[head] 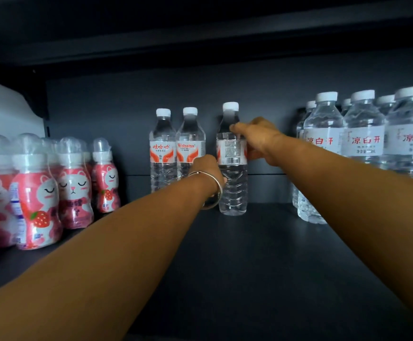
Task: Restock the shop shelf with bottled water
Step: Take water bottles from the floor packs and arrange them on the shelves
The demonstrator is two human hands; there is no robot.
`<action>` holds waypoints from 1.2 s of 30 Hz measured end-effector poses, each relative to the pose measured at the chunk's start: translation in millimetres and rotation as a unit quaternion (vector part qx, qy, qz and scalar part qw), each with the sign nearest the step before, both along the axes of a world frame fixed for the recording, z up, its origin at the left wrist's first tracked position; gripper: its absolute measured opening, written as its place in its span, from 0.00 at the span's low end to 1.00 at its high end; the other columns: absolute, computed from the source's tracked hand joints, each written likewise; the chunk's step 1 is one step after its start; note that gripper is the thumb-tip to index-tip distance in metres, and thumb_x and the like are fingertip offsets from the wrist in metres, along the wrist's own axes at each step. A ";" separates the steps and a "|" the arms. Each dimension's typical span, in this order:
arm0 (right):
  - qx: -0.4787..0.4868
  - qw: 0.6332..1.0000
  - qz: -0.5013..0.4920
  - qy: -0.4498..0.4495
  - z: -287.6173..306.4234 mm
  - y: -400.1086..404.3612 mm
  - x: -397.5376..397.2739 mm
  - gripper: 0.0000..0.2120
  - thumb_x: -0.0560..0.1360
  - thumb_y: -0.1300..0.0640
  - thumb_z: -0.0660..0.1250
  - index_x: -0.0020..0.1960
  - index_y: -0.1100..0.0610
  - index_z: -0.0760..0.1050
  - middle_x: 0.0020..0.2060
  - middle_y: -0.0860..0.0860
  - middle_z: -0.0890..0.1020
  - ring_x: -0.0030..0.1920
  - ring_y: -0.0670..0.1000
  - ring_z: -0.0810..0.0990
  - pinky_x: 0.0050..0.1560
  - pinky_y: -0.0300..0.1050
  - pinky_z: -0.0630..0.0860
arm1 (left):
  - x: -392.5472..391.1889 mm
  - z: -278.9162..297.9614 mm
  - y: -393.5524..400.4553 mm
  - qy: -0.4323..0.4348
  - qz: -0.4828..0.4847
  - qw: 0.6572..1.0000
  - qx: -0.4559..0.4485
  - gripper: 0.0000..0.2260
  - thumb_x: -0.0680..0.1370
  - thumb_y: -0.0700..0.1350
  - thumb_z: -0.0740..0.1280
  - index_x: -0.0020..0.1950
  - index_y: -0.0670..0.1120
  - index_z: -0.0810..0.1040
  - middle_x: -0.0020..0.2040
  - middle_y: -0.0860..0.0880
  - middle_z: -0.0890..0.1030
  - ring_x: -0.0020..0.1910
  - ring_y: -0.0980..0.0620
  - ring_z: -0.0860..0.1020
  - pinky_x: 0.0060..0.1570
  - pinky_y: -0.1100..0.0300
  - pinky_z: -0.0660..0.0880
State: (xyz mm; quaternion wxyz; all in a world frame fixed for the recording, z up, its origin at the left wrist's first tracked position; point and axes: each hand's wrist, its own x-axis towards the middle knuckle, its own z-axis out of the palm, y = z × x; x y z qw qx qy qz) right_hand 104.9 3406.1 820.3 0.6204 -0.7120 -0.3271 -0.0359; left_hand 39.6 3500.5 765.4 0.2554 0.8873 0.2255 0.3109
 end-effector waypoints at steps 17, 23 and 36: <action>-0.002 1.000 -0.007 0.013 -1.2 -2.7 0.7 0.17 0.75 0.46 0.66 0.55 0.57 0.69 0.43 0.55 0.81 0.37 0.53 0.82 0.28 0.43 0.77 | -0.2 1.2 -0.2 -0.007 0.036 0.997 0.062 0.15 0.72 0.45 0.72 0.53 0.37 0.78 0.53 0.41 0.80 0.53 0.44 0.78 0.45 0.59 0.70; -0.038 0.999 0.000 0.003 -3.9 -6.1 3.3 0.17 0.75 0.46 0.66 0.56 0.58 0.71 0.44 0.55 0.82 0.41 0.54 0.82 0.38 0.51 0.81 | 3.6 0.0 -1.3 -0.011 0.028 0.998 0.061 0.17 0.71 0.45 0.73 0.55 0.38 0.78 0.53 0.43 0.80 0.53 0.44 0.78 0.46 0.59 0.71; -0.100 0.995 -0.012 -0.030 -10.4 3.1 -11.4 0.22 0.73 0.60 0.71 0.64 0.58 0.69 0.47 0.58 0.81 0.46 0.62 0.83 0.46 0.61 0.80 | 2.8 -0.5 5.1 -0.040 0.053 0.992 0.103 0.09 0.74 0.39 0.69 0.52 0.37 0.79 0.53 0.40 0.81 0.52 0.42 0.79 0.47 0.56 0.73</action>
